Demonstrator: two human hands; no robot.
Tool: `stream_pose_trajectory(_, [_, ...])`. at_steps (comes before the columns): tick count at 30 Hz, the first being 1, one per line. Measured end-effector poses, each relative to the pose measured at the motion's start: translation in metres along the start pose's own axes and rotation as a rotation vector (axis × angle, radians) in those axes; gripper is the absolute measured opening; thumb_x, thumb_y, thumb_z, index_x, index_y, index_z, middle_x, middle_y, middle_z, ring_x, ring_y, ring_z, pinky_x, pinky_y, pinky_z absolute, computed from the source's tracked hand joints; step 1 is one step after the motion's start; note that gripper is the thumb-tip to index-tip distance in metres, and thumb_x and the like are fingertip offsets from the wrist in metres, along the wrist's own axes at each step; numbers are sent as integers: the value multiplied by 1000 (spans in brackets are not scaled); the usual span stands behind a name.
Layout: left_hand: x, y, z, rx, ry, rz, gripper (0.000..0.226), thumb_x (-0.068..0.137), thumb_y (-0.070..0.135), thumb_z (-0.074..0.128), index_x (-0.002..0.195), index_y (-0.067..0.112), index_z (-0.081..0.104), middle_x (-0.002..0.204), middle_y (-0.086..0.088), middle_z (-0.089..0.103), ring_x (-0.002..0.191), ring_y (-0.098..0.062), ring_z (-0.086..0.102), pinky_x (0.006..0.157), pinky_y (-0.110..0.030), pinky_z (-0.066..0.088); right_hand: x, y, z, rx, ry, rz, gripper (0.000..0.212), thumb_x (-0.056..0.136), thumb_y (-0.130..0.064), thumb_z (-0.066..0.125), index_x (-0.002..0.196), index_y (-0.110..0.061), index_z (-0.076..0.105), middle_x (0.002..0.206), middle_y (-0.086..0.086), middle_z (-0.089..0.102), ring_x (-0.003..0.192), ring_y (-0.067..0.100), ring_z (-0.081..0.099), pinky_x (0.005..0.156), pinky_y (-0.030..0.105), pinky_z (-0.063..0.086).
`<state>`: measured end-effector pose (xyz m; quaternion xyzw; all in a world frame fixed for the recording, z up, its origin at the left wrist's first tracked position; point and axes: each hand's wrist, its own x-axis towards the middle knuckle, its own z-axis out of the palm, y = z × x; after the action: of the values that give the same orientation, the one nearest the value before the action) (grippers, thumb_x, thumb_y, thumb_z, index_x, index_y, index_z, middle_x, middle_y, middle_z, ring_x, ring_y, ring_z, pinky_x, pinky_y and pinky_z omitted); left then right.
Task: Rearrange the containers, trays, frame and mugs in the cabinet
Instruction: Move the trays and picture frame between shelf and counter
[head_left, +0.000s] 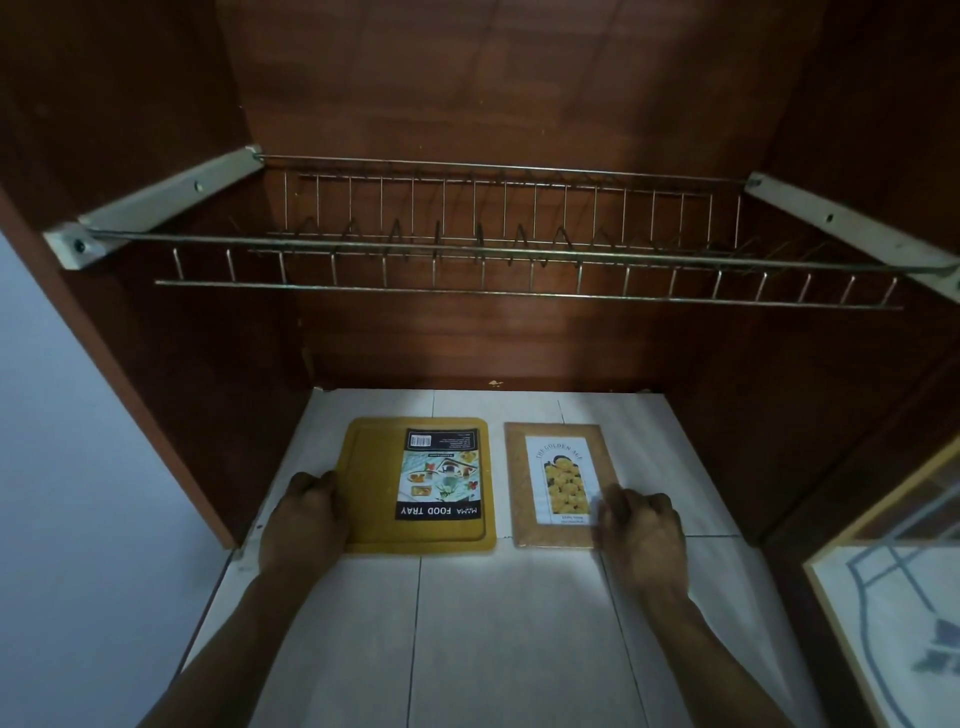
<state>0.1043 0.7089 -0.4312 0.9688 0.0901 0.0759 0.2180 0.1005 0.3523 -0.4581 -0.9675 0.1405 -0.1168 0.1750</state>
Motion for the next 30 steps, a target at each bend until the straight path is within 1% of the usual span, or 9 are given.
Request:
stream_pose_trajectory(5, [0,3,-9,2,35,28,29,95,15,49,116,0,61,105,-20,60,90,-33,60,80,-40,49,-1,-5,-16,-86,-59,-67,53,91,-66,21,118,-29,47,113,-1,60,103,18,52,85,33,46])
stream_pose_trajectory(8, [0,6,-9,10,57,76,30,91,17,53,116,3,61,102,-20,61,89,-35,60,79,-43,52,-3,-18,-27,-29,-83,-72,48,93,-58,39,129,-27,43,126,3,55,115,24,49,93,38,44])
stream_pose_trajectory(12, [-8,30,-14,-8,82,176,39,86,17,57,119,-5,61,112,-27,61,99,-43,59,86,-48,50,-10,-31,-38,95,-98,-148,61,92,-47,53,146,-21,36,140,7,47,130,27,39,104,42,40])
stream_pose_trajectory(15, [-15,51,-17,22,121,305,47,77,27,51,107,-7,65,97,-27,65,81,-41,66,70,-46,57,-16,-44,-46,104,-149,-167,74,92,-52,47,153,-18,21,155,9,29,142,29,26,114,45,32])
stream_pose_trajectory(17, [-15,56,-15,27,109,384,52,79,29,54,120,-2,59,108,-23,64,93,-37,65,79,-45,58,-20,-52,-48,81,-169,-199,85,84,-67,29,154,-18,18,158,8,21,146,30,20,116,48,29])
stream_pose_trajectory(20, [-18,62,-12,52,82,449,61,81,33,60,135,8,48,128,-15,56,118,-33,52,98,-50,47,-23,-57,-45,19,-139,-305,90,82,-70,12,154,-15,19,161,8,15,149,31,12,120,46,20])
stream_pose_trajectory(23, [-28,72,-16,119,84,493,64,79,36,57,135,7,50,130,-16,56,121,-37,51,101,-56,43,-34,-64,-53,0,-136,-372,101,78,-75,4,156,-12,13,164,8,7,151,27,1,123,43,11])
stream_pose_trajectory(26, [-39,81,-19,179,109,523,66,76,39,56,134,7,53,130,-18,58,119,-39,55,103,-57,39,-50,-75,-71,7,-138,-391,102,74,-71,7,156,-10,8,164,11,4,151,26,-2,123,40,5])
stream_pose_trajectory(30, [-55,88,-20,172,153,564,67,76,39,60,136,10,51,132,-16,56,121,-39,54,102,-54,38,-67,-82,-84,-29,-131,-455,79,97,-53,38,156,-13,4,164,9,0,151,24,-7,121,34,-4])
